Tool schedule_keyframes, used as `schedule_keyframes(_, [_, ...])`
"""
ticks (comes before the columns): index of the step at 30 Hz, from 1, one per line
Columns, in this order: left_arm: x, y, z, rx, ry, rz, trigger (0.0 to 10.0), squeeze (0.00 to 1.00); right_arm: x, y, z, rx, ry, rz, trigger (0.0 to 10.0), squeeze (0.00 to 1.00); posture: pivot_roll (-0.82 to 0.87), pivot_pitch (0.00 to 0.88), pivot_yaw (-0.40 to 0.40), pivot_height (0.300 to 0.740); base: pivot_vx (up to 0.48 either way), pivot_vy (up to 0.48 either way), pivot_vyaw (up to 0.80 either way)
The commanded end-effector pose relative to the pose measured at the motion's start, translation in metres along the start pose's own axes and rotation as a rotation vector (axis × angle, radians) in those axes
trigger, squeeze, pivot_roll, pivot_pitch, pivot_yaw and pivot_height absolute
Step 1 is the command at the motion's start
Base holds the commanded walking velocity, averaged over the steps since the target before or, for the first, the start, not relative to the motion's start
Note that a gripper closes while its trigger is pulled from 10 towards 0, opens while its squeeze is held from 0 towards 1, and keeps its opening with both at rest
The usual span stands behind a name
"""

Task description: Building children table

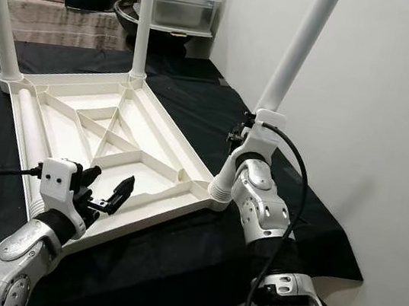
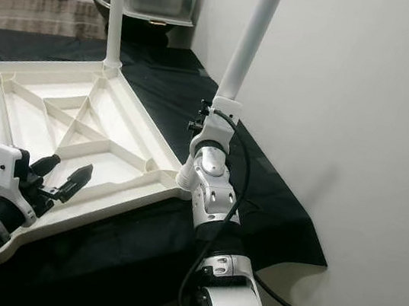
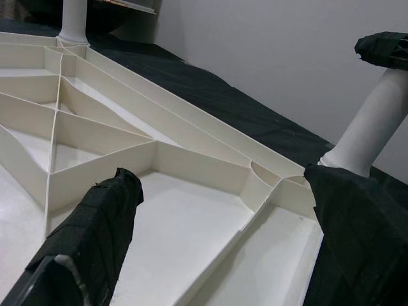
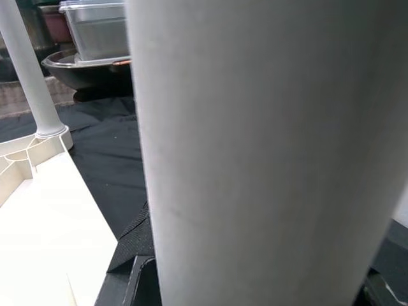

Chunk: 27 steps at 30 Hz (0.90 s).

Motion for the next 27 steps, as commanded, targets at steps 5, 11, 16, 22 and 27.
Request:
schedule_keyframes(5, [-0.002, -0.004, -0.003, -0.015, -0.002, 0.006, 10.0, 0.00, -0.019, -0.010, 0.003, -0.038, 0.104, -0.003, 10.0, 0.00, 0.04, 0.000, -0.139, 0.740, 0.000, 0.000, 0.00])
schedule_keyframes(11, [-0.003, -0.003, -0.003, -0.017, -0.001, 0.005, 10.0, 0.00, -0.008, -0.003, 0.004, -0.006, 0.054, 0.008, 10.0, 0.05, 0.04, 0.000, -0.138, 0.740, 0.000, 0.000, 0.00])
schedule_keyframes(16, [-0.003, -0.004, -0.004, -0.022, 0.001, 0.006, 10.0, 0.00, -0.003, 0.000, 0.005, 0.015, 0.029, 0.009, 10.0, 0.36, 0.04, 0.000, -0.138, 0.740, 0.000, 0.000, 0.00])
schedule_keyframes(22, [-0.003, -0.004, -0.004, -0.027, 0.001, 0.008, 10.0, 0.00, 0.009, 0.005, 0.009, 0.049, -0.057, 0.029, 10.0, 0.77, 0.04, 0.000, -0.134, 0.740, 0.000, 0.000, 0.00])
schedule_keyframes(27, [-0.004, -0.004, -0.003, -0.028, 0.004, 0.008, 10.0, 0.00, 0.016, 0.008, 0.012, 0.071, -0.121, 0.036, 10.0, 1.00, 0.04, 0.000, -0.134, 0.740, 0.000, 0.000, 0.00])
Point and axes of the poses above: a point about 5 cm out from each wrist's last joint towards the gripper, its own z axis pointing back from the gripper into the wrist, its own x axis along the axis of the wrist's last joint, y = z × x, the point moved 1 cm from there along -z, pointing out of the wrist towards the gripper, and after that the axes turned 14 degrees about -z, right-handed, at the moved point
